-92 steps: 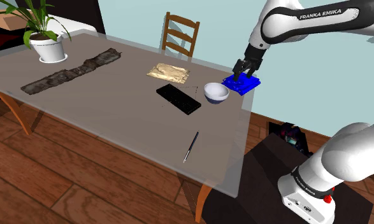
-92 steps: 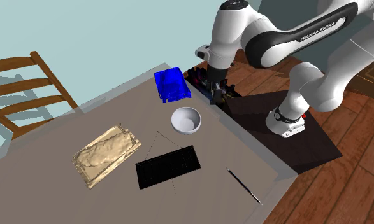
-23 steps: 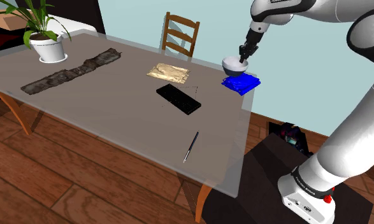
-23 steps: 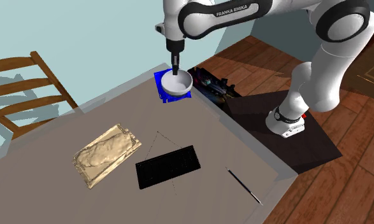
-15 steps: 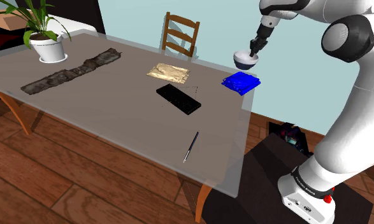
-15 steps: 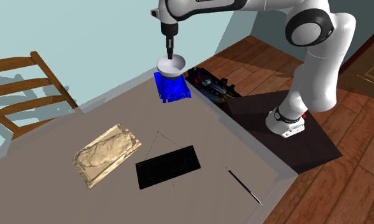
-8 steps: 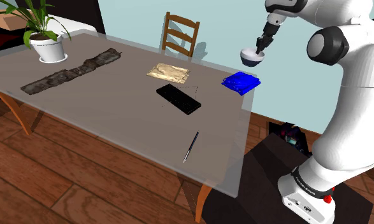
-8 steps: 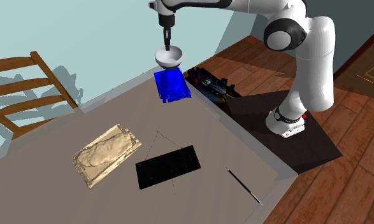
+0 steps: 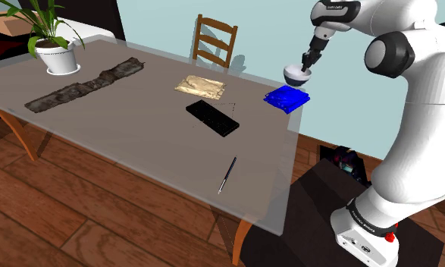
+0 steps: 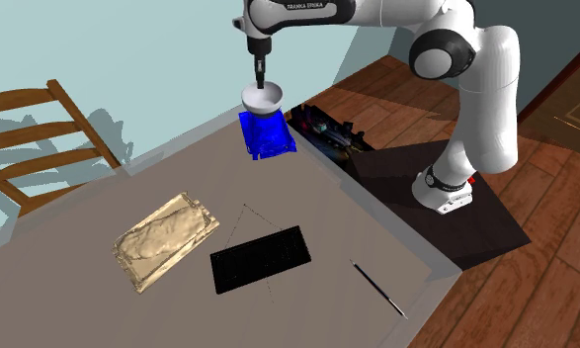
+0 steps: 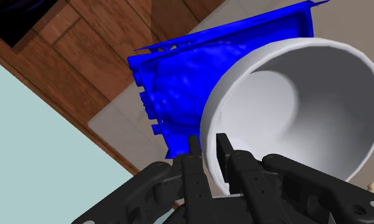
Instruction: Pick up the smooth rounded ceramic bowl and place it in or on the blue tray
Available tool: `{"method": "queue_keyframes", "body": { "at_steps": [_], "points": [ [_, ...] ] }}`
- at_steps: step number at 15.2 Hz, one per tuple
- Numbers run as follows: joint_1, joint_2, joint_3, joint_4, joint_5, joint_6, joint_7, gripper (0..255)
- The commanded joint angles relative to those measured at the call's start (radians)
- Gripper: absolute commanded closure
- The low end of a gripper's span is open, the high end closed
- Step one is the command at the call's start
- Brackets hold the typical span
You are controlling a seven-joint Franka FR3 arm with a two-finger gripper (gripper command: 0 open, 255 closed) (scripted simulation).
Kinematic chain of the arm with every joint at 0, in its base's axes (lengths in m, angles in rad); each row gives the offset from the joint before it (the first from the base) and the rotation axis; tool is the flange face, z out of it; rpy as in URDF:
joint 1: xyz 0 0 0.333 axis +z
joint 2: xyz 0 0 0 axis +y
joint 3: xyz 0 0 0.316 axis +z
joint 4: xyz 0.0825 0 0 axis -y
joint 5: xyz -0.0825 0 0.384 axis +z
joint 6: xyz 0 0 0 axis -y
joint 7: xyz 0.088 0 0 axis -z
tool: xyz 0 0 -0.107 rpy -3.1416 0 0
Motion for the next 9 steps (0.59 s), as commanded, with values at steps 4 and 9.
{"method": "queue_keyframes", "body": {
  "at_steps": [4,9],
  "points": [
    [0.005,0.0,0.001,-0.068,0.003,0.067,-0.01,255],
    [0.009,0.009,0.004,-0.12,0.009,0.128,-0.02,255]
  ]
}}
